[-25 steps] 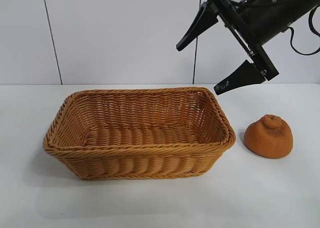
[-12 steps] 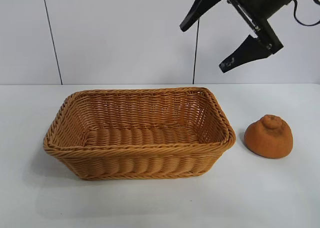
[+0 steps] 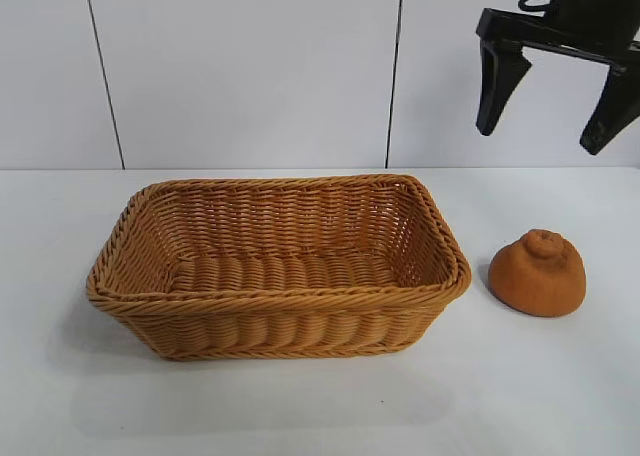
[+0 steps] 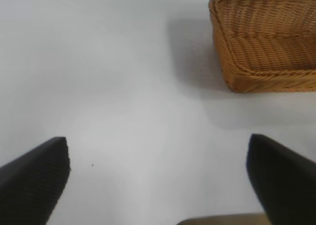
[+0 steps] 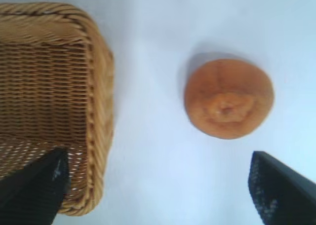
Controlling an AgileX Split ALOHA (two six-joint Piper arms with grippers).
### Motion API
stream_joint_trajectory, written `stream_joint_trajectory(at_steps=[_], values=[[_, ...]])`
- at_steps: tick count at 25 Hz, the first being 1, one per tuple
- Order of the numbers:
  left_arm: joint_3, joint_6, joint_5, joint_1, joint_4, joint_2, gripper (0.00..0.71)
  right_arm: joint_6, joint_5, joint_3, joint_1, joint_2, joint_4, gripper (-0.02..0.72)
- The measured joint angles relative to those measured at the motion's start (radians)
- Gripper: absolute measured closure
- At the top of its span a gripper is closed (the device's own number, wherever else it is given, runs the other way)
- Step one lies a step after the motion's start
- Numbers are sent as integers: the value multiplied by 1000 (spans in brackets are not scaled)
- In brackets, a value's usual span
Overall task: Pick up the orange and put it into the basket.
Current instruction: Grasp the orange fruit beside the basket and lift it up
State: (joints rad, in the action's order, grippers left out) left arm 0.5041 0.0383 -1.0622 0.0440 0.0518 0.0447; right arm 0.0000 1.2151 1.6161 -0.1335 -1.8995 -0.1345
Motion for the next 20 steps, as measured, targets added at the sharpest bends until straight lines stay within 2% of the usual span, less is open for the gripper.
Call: stream_joint_trajectory(at_steps=[6,20], values=[[0,0,0,0,0,-49,17,11,3,0,53,-1,3,27],[0,0,0,0,0,-49,17,11,6,1,53,-195,7,27]])
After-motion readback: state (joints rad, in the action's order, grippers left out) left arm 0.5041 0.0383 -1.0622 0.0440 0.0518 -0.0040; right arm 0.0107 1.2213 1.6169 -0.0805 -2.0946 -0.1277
